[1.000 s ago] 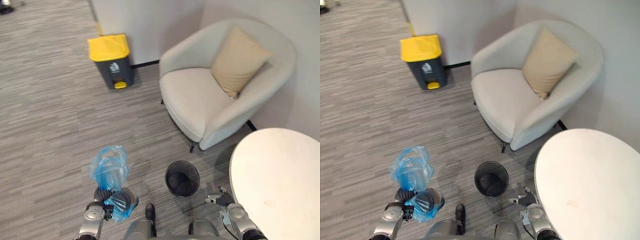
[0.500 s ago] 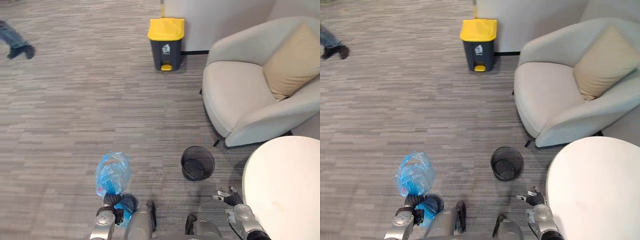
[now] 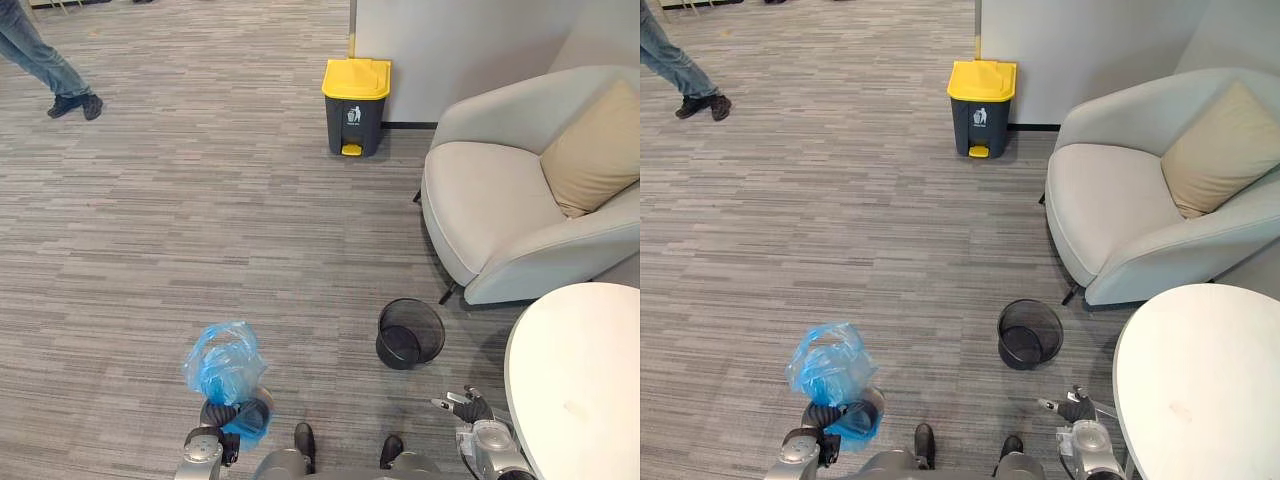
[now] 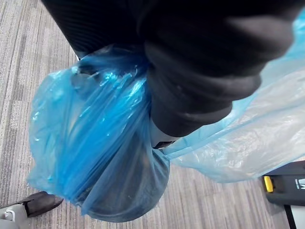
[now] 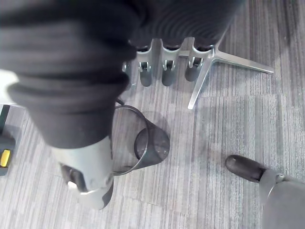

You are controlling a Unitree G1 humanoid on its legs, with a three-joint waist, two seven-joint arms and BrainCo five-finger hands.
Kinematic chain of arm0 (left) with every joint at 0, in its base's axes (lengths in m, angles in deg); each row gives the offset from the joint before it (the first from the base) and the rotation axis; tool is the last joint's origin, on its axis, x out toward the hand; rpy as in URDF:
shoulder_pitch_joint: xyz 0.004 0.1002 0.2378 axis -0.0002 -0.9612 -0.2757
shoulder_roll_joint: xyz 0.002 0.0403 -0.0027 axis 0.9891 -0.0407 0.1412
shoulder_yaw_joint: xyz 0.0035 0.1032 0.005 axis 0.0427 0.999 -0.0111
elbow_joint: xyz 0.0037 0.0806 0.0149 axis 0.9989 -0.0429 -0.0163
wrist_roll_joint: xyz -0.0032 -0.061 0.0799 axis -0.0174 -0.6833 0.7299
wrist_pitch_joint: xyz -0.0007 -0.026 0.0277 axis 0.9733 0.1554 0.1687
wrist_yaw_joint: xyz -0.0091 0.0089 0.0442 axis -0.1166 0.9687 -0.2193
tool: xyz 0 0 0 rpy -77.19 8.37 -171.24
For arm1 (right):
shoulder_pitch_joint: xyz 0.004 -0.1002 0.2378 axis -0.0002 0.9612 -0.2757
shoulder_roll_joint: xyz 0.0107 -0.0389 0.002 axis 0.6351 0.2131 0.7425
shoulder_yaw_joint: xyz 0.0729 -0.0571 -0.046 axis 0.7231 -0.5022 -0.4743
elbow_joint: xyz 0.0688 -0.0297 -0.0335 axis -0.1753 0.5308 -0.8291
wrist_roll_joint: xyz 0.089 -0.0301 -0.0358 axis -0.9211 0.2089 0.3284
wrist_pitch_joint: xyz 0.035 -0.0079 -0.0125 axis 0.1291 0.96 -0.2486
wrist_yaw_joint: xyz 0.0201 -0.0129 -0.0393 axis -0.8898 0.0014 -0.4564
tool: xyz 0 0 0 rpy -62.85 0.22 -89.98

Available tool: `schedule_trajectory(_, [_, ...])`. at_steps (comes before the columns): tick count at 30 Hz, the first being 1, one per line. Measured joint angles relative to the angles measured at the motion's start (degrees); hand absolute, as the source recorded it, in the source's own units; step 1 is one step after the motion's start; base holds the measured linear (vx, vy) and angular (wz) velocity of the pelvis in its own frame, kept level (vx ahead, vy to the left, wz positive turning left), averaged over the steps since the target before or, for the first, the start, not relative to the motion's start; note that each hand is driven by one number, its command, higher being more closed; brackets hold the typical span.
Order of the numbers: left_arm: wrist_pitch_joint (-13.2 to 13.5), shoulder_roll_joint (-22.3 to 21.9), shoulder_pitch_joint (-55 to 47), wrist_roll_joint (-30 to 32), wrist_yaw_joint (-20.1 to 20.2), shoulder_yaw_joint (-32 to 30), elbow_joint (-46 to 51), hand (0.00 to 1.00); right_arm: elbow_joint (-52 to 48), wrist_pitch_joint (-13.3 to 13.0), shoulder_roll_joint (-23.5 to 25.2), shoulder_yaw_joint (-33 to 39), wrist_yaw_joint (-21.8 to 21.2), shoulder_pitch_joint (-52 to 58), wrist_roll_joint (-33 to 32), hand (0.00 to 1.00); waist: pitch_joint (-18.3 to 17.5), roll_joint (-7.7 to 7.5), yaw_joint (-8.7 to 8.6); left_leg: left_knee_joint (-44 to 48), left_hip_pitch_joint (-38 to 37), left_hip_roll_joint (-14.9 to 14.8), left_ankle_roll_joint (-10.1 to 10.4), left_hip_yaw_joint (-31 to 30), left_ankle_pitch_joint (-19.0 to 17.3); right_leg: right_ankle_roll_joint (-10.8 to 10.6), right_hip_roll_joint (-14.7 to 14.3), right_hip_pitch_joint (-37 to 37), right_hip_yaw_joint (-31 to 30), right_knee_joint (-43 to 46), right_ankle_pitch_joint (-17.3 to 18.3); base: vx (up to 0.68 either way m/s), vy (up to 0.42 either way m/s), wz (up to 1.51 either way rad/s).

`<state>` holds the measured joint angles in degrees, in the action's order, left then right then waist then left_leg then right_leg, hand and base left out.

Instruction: Gather rubbish on tea table into small bin, then transfer packed bag to large trash can.

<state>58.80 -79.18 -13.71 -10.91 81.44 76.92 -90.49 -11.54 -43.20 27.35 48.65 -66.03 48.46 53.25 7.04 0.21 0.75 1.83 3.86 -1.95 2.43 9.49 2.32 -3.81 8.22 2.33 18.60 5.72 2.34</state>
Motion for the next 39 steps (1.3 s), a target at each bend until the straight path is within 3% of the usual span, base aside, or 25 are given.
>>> schedule_trajectory(3, [0.0,0.2,0.3,0.0,0.1,-0.1,0.0,1.0,0.6,0.0,0.1,0.0,0.0,-0.5,0.1,0.0,-0.2,-0.47,0.01,1.4,1.9,0.2,-1.1,0.2,-1.5,-0.7,0.8,1.7,-0.3,0.9,1.2,0.01,0.033,-0.02])
schedule_trajectory(8, [0.0,0.2,-1.0,-0.2,0.7,-0.3,0.0,1.0,0.7,0.3,0.1,0.0,0.0,-0.3,0.2,0.0,0.1,-1.1,-0.06,11.8,5.1,1.5,-2.2,0.5,-9.6,-4.1,4.8,5.2,-2.1,12.4,7.5,0.1,0.064,0.0])
schedule_trajectory(10, [-0.1,0.2,-1.5,-0.2,0.6,-0.6,0.1,1.0,0.7,0.3,0.3,0.0,0.0,-0.1,0.1,0.0,0.3,-1.03,-0.1,14.7,4.8,2.9,-3.3,-0.7,-13.0,-4.6,7.1,8.1,-5.5,23.4,8.1,0.2,0.154,0.26])
schedule_trajectory(12, [-0.1,0.5,-1.2,-0.7,0.6,-0.8,0.9,1.0,0.7,0.3,1.2,-0.1,0.0,0.1,-0.2,0.0,1.5,-1.26,-0.19,15.4,2.2,3.4,-4.7,-2.8,-14.2,-4.2,7.5,13.5,-10.8,36.6,5.9,0.28,0.122,0.49])
schedule_trajectory(13, [-0.1,0.6,-1.2,-0.7,0.5,-1.1,1.3,1.0,0.6,0.3,2.0,-0.2,-0.1,0.3,-0.6,0.0,1.9,-0.56,-0.63,16.6,1.9,2.6,-5.1,-4.4,-15.7,-3.9,4.8,15.2,-12.9,38.4,9.5,0.35,0.042,0.64])
schedule_trajectory(14, [-0.1,0.6,-0.8,-0.8,0.3,-1.3,1.4,1.0,0.6,0.2,2.3,-0.6,-0.1,0.1,-1.0,0.0,1.9,-1.13,-0.63,16.5,1.2,2.2,-5.2,-5.0,-16.3,-2.9,2.3,17.1,-13.6,37.6,11.3,0.29,-0.006,0.51])
schedule_trajectory(16, [-0.1,0.7,-0.6,-0.8,-0.3,-1.4,1.4,1.0,0.6,0.0,2.3,-0.6,0.0,-0.4,-1.1,0.0,2.2,-1.72,-0.76,15.6,-0.6,2.1,-4.4,-6.1,-16.9,-2.0,-0.4,19.8,-12.9,34.2,11.7,0.28,-0.05,0.35])
schedule_trajectory(18, [-0.1,0.9,-0.5,-1.9,-0.5,-1.4,1.4,1.0,0.6,0.0,2.1,-0.5,0.0,-0.6,-1.4,0.0,2.1,-2.16,-1.42,13.4,-3.1,2.1,-3.3,-7.0,-17.5,-0.3,-2.1,20.7,-9.4,26.2,10.5,0.38,-0.092,0.31])
schedule_trajectory(19, [-0.1,1.1,-0.3,-1.9,-0.5,-1.5,1.3,1.0,0.6,-0.1,2.1,-0.3,0.0,0.1,-1.9,0.0,2.0,-2.64,-1.6,11.8,-5.3,2.6,-2.0,-7.5,-18.1,3.7,-3.3,20.0,-8.4,19.9,5.6,0.46,-0.109,0.37])
schedule_trajectory(20, [-0.1,0.9,0.0,-1.9,-0.5,-1.6,1.1,1.0,0.6,-0.1,1.8,0.1,0.0,0.5,-2.1,0.0,1.8,-2.83,-1.77,11.1,-6.7,2.4,-1.3,-8.3,-18.5,6.0,-3.5,19.1,-8.6,20.2,4.0,0.53,-0.106,0.31])
schedule_trajectory(21, [0.0,0.1,0.1,-1.9,-0.4,-1.7,1.2,1.0,0.7,0.0,1.4,0.8,0.1,0.7,-2.1,0.0,1.8,-0.83,-1.71,10.0,-8.4,0.9,-0.8,-8.8,-18.6,5.9,-4.4,17.7,-6.9,20.1,4.9,0.63,-0.13,0.3])
schedule_trajectory(22, [0.4,-0.4,0.5,-1.9,-0.4,-2.5,1.5,1.0,0.6,0.0,1.5,1.8,0.1,1.3,-2.3,0.0,1.8,0.41,-1.72,11.8,-8.5,-0.3,1.5,-7.8,-18.0,6.7,-5.2,15.8,-5.8,19.5,6.8,0.63,-0.133,0.17])
schedule_trajectory(24, [0.4,-1.1,0.9,-1.9,-0.4,-3.5,2.5,1.0,-0.8,0.1,2.2,1.7,0.0,1.8,-2.3,0.0,2.2,0.93,-1.9,22.6,-5.3,-1.8,3.1,-6.5,-17.6,7.2,-6.2,12.1,-4.8,17.2,7.5,0.44,-0.116,0.17])
schedule_trajectory(25, [0.5,-1.9,0.7,-1.9,-0.3,-3.9,4.2,1.0,-2.6,0.2,2.8,1.4,0.0,2.4,-2.5,0.0,2.5,1.08,-1.88,37.4,0.1,-4.2,6.5,-4.7,-15.6,7.6,-7.3,7.5,-4.6,14.4,7.7,0.46,-0.101,0.03])
schedule_trajectory(26, [0.7,-2.7,0.3,-1.9,-0.2,-4.2,5.9,1.0,-4.3,0.2,3.1,0.4,0.0,2.7,-2.7,0.0,2.8,0.79,-1.23,49.8,4.1,-7.2,5.0,-2.0,-16.6,8.5,-8.5,3.2,-5.4,12.3,8.3,0.53,-0.075,-0.15])
schedule_trajectory(29, [0.6,-3.8,0.1,-1.9,-0.2,-4.6,7.0,1.0,-7.3,-0.1,3.7,-0.1,0.1,1.7,-3.4,0.0,3.1,-0.21,0.57,57.4,12.0,-10.8,0.6,2.8,-19.2,9.0,-9.0,-3.1,-9.2,9.2,8.7,0.37,0.02,-0.6])
schedule_trajectory(30, [0.6,-3.9,0.1,-1.9,-0.2,-4.6,7.3,1.0,-7.9,-0.1,3.8,-0.1,0.1,1.4,-3.6,0.0,3.1,-0.25,0.99,56.4,13.7,-11.3,0.2,3.3,-19.4,8.9,-8.9,-3.7,-9.9,8.7,8.7,0.36,0.124,-0.72])
schedule_trajectory(32, [0.7,-4.1,0.3,-1.9,-0.1,-4.6,8.4,1.0,-8.7,-0.1,4.1,0.0,0.1,1.1,-4.3,0.0,3.3,-0.75,2.0,48.5,18.8,-11.1,-0.2,3.2,-19.7,6.2,-7.1,-6.2,-12.6,6.6,10.7,0.31,0.193,-0.57])
schedule_trajectory(34, [0.6,-4.5,0.4,-1.9,-0.1,-4.6,8.4,1.0,-8.3,0.2,4.3,0.6,0.4,1.6,-4.3,0.0,3.2,-0.55,1.84,36.0,19.9,-10.5,1.1,3.0,-18.3,3.9,-5.4,-8.1,-13.3,5.8,12.1,0.3,0.248,-0.27])
schedule_trajectory(35, [0.6,-4.6,0.4,-1.9,-0.1,-4.6,8.4,1.0,-8.0,0.3,4.3,1.0,0.6,1.8,-4.3,0.0,3.0,-0.4,1.83,30.2,19.2,-9.9,1.8,2.3,-16.4,2.7,-5.0,-8.6,-13.8,5.8,13.0,0.35,0.337,-0.37])
schedule_trajectory(36, [0.6,-4.9,0.3,-1.9,-0.1,-4.6,7.7,1.0,-7.1,0.4,3.9,1.5,1.1,2.1,-4.3,0.0,2.6,0.93,1.93,22.9,18.1,-10.1,2.1,0.8,-7.5,0.3,-4.9,-9.3,-14.9,5.6,14.9,0.37,0.386,-0.38])
schedule_trajectory(37, [0.4,-4.6,0.9,-1.9,-0.1,-4.6,6.1,1.0,-5.5,0.7,4.8,1.8,1.2,1.9,-4.3,0.0,1.8,-0.98,1.71,23.8,17.8,-7.8,1.0,2.2,-8.5,-0.6,-2.6,-9.6,-15.8,5.4,15.6,0.38,0.383,-0.32])
schedule_trajectory(39, [0.4,-4.2,1.8,-1.9,-0.1,-4.6,5.5,1.0,-5.5,0.7,5.1,1.9,1.2,2.5,-4.3,0.0,1.1,-2.27,1.83,25.4,17.7,-5.2,-0.6,3.6,-11.7,-0.7,0.4,-9.0,-16.9,7.0,15.3,0.42,0.358,-0.2])
